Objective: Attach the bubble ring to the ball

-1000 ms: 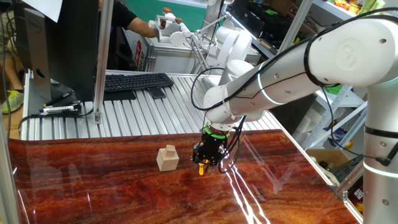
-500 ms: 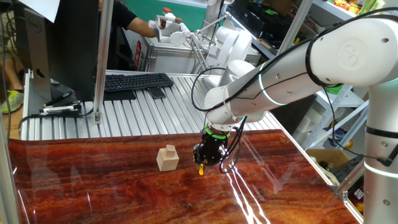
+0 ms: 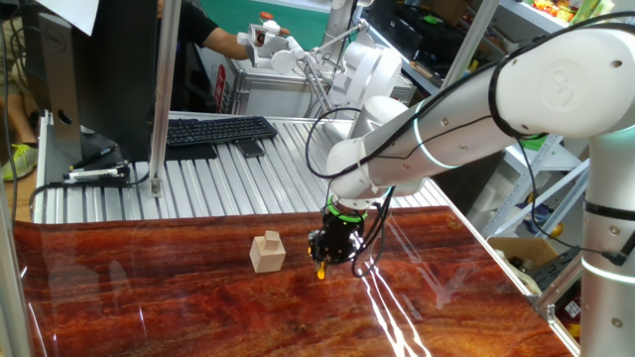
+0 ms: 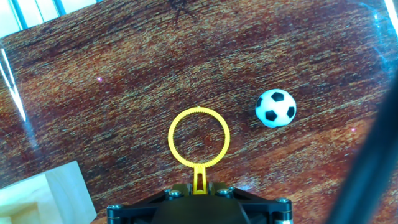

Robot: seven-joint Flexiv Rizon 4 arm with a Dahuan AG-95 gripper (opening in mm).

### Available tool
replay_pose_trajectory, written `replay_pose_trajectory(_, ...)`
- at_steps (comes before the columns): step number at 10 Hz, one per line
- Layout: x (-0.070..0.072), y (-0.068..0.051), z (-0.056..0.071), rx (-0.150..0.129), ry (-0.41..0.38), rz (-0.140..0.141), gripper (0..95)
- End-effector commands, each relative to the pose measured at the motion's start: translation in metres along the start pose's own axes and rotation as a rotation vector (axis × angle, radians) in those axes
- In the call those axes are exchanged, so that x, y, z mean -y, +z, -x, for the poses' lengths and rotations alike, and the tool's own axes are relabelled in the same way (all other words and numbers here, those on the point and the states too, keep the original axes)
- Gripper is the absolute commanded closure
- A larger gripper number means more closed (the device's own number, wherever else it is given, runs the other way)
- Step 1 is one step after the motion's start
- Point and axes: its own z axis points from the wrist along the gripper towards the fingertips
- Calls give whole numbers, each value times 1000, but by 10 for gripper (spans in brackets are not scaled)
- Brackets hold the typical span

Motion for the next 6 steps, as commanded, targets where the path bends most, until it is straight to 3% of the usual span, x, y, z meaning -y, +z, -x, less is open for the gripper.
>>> replay_pose_trajectory(1,0,-1,-1,21,-11,2,950)
replay_pose_trajectory(6,2,-4,-2,29,-31,1,950)
